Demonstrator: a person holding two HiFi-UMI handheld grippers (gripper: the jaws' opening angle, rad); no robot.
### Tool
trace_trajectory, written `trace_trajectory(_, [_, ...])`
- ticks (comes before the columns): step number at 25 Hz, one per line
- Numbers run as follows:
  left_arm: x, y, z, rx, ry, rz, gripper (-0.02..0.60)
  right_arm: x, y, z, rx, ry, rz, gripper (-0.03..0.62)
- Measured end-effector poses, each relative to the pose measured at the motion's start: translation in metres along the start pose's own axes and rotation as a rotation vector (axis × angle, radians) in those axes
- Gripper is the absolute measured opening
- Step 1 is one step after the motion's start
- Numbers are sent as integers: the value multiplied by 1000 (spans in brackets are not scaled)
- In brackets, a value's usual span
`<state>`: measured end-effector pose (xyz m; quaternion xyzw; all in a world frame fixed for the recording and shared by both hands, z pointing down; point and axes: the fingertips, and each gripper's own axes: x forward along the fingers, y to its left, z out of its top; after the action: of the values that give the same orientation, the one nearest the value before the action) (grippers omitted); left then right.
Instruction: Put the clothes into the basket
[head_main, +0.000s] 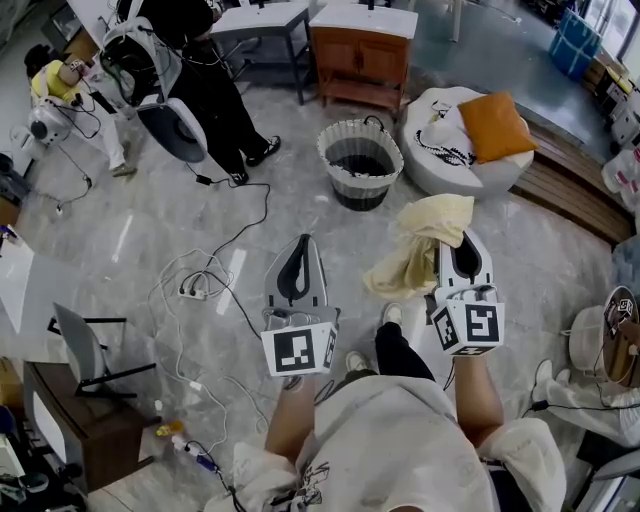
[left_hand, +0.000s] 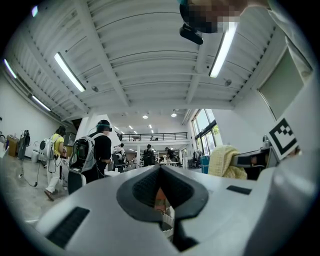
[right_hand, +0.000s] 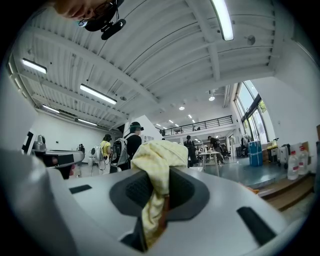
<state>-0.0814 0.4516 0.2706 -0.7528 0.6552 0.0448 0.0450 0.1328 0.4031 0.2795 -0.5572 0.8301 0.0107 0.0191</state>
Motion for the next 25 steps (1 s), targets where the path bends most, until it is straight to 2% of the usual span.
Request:
trace_trajectory(9, [30, -8, -9, 5, 26, -20, 2, 21, -19, -14, 12, 25, 4, 41])
trace_trajectory(25, [163, -37, -25, 11, 43, 1, 2, 121, -111, -25, 32, 19, 4, 41])
